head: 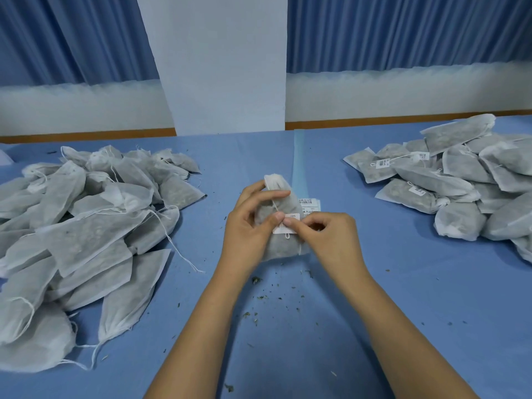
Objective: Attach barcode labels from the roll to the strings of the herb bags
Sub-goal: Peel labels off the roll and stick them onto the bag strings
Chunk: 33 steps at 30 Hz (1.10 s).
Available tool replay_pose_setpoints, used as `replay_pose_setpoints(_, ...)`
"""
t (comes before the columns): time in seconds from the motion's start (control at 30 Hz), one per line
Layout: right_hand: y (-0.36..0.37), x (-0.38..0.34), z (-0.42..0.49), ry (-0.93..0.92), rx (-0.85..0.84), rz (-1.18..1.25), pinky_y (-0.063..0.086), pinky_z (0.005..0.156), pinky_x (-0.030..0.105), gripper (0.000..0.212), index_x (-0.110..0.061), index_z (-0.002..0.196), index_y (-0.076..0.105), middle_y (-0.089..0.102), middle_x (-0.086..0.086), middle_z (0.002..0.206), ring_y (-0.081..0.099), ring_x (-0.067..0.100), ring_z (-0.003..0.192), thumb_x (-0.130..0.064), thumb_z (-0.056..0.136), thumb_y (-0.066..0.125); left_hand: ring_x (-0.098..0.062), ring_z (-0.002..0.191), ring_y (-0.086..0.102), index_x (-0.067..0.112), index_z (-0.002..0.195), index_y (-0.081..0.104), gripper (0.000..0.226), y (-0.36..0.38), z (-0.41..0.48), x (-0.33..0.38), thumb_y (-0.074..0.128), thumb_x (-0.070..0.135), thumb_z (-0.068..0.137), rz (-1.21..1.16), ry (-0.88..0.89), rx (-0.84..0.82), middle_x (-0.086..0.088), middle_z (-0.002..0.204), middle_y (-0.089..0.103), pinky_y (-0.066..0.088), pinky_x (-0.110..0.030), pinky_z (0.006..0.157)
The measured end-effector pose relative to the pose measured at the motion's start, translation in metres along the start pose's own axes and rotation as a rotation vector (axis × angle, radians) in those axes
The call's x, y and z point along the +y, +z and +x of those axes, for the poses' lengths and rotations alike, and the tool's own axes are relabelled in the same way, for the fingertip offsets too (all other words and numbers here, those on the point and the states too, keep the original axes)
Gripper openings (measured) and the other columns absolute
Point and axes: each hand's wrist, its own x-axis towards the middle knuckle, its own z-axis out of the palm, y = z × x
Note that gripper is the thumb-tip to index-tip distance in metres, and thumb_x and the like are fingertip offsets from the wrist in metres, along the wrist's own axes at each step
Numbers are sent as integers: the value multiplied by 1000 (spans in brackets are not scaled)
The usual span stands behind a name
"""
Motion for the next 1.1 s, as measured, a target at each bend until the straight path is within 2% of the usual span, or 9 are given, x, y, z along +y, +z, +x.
replay_pose_setpoints(0.1, -6, 3, 1, 28, 83, -160, 29, 48, 33, 61, 0, 47, 49, 47, 13, 45, 32, 11, 45, -51, 69, 75, -6, 124, 52, 30, 100, 69, 42, 2, -1, 0, 63, -8, 84, 18, 7, -6, 1, 131, 55, 39, -15, 99)
replay_pose_setpoints(0.17, -9, 2, 2, 12, 163, -146, 32, 50, 22, 51, -7, 52, 49, 48, 2, 49, 37, 10, 47, -46, 67, 79, -8, 125, 52, 29, 103, 68, 38, 2, 0, 0, 65, -3, 83, -23, 0, 17, 3, 130, 57, 40, -23, 103)
replay_pose_setpoints(0.23, -9, -2, 3, 44, 138, 81, 42, 59, 15, 28, -11, 70, 60, 60, 0, 67, 50, 8, 58, -29, 70, 82, -8, 123, 55, 28, 111, 65, 39, 1, -1, 1, 64, 3, 81, -93, -20, 38, 8, 127, 61, 44, -27, 100)
replay_pose_setpoints(0.33, -6, -7, 1, 126, 15, 378, 53, 71, 25, 7, -5, 83, 69, 71, 9, 81, 65, 11, 72, -11, 81, 74, -2, 121, 55, 29, 125, 55, 52, 3, -3, 5, 66, 5, 81, -165, -22, 20, 11, 131, 60, 47, -17, 91)
replay_pose_setpoints(0.43, -5, -6, 0, 153, 27, 411, 54, 72, 28, 8, -1, 83, 71, 72, 13, 83, 67, 13, 72, -8, 84, 70, -6, 128, 51, 35, 130, 50, 64, 8, -5, 7, 71, 7, 76, -119, -42, -21, 8, 138, 54, 47, -25, 100)
replay_pose_setpoints(0.57, -5, -5, 0, 248, -137, 538, 56, 68, 24, 19, 3, 92, 69, 73, 14, 84, 70, 18, 75, -12, 81, 73, -15, 126, 54, 41, 130, 48, 69, 6, -4, 9, 73, 9, 75, -137, -64, 66, 3, 135, 56, 47, -39, 104)
replay_pose_setpoints(0.67, -4, -2, -1, 239, -112, 513, 54, 62, 22, 9, -1, 85, 71, 73, 13, 78, 69, 18, 68, -8, 81, 73, -18, 109, 66, 42, 138, 39, 72, 8, -4, 4, 73, 8, 84, -164, -160, 94, -5, 119, 66, 56, -32, 87)
replay_pose_setpoints(0.8, -2, 1, 0, 250, -97, 521, 54, 62, 23, 6, -2, 83, 73, 74, 11, 77, 69, 17, 67, -9, 81, 73, -8, 74, 72, 34, 137, 42, 60, 9, 0, -5, 72, 20, 86, -110, -314, 221, 3, 87, 75, 53, -18, 57)
replay_pose_setpoints(1.1, -19, -6, -2, 214, -9, 531, 52, 64, 21, 8, -9, 81, 73, 73, 3, 75, 68, 13, 69, -6, 86, 67, -2, 63, 69, 27, 125, 47, 44, 23, -1, 9, 70, 33, 88, 15, -387, 195, 15, 64, 71, 50, -14, 52)
